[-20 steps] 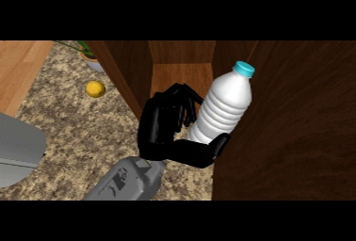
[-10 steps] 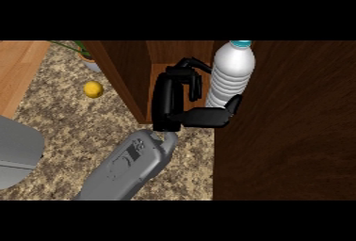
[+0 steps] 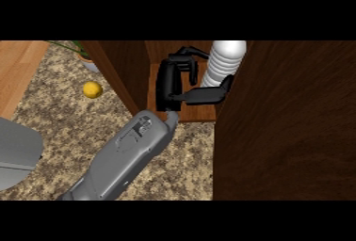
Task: Pick up the bottled water, place it into the cabinet and close the cabinet
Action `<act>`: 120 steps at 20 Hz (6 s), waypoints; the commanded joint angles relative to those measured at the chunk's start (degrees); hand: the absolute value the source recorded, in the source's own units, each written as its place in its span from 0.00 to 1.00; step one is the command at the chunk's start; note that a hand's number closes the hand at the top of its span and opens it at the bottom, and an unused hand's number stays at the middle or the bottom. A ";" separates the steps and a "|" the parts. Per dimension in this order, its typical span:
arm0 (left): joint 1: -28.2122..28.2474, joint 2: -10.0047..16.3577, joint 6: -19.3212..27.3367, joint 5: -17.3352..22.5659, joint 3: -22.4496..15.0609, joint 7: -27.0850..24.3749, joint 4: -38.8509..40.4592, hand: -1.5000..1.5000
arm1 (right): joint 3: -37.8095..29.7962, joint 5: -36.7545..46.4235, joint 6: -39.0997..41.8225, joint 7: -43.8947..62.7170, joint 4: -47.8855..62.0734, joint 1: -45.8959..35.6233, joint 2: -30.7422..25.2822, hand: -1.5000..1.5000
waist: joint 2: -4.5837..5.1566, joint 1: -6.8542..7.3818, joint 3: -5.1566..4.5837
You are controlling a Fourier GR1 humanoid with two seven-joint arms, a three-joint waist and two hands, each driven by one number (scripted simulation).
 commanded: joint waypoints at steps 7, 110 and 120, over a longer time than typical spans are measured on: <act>-2.65 -0.06 -5.20 5.19 6.76 -10.01 16.46 1.00 | -1.23 -8.67 0.11 3.05 -2.18 -1.55 -0.65 0.00 | 0.60 -0.88 -0.03; 61.93 29.18 -25.43 10.66 2.02 -12.89 -50.88 0.00 | 60.37 28.03 -7.01 38.66 -10.51 -28.72 4.35 1.00 | -1.13 3.68 -0.58; 64.62 32.50 -29.40 13.96 6.53 -12.87 -52.91 0.00 | 64.04 29.61 -14.79 47.64 -2.74 -45.57 9.12 1.00 | -1.10 4.10 -0.64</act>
